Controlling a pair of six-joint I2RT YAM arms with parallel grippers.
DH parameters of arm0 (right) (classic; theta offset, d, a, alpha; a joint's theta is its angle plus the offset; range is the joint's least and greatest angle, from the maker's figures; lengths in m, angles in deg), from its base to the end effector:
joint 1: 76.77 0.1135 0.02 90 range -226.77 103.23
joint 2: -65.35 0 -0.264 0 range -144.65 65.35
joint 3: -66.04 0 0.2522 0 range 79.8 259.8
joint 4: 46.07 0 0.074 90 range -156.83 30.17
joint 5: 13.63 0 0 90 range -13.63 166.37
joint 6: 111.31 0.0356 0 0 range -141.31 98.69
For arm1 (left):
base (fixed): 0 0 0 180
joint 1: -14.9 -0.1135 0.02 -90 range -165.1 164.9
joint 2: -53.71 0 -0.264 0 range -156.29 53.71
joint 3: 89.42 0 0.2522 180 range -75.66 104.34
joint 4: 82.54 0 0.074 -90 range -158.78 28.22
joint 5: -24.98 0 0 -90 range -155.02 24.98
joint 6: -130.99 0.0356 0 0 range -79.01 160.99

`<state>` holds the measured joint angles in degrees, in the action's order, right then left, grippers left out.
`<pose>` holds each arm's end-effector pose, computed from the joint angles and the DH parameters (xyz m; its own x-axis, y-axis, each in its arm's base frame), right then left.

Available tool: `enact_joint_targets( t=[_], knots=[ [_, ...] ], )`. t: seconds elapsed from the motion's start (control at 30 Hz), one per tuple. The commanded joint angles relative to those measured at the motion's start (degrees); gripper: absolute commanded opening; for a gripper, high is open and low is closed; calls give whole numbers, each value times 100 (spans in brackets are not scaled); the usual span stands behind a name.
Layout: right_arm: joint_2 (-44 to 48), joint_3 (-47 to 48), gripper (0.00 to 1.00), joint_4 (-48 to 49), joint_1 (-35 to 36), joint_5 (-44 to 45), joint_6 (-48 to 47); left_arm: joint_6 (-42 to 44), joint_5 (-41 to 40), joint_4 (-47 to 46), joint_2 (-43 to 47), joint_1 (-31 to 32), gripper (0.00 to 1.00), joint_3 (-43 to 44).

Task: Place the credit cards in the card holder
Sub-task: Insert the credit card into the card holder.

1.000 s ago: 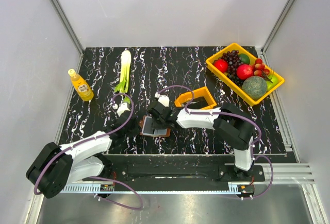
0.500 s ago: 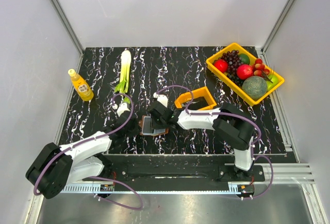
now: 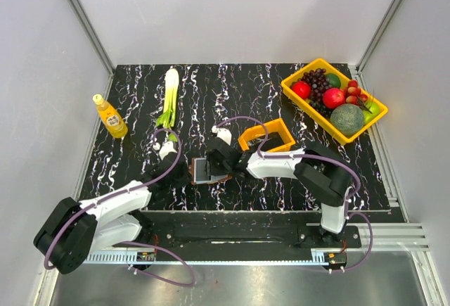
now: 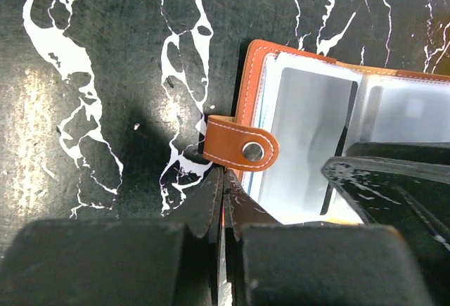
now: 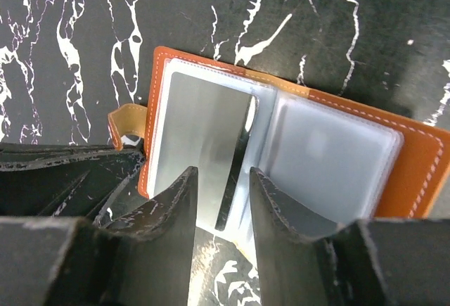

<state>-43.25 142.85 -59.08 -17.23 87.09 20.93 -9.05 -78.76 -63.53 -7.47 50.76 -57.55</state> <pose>0.2064 0.3379 0.1541 -0.7888 -0.0384 -0.6134 -0.3374 0.8613 0.3800 0.1548 -0.1014 0.1402 -0.7268 -0.3933 -0.5630 -0.1807 0.9004 -0.3958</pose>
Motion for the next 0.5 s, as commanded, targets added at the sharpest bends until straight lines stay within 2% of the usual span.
enact_joint_targets(
  t=[0.0,0.27,0.47],
  knots=[
    [672,-152,42,-31,-119,247,-163,-49,-76,151,203,18,0,-62],
    [1349,-319,44,-313,-461,184,-444,91,38,-68,353,9,0,-53],
    [2201,-460,45,-979,-1417,290,-724,170,73,-69,327,18,0,17]
  ],
)
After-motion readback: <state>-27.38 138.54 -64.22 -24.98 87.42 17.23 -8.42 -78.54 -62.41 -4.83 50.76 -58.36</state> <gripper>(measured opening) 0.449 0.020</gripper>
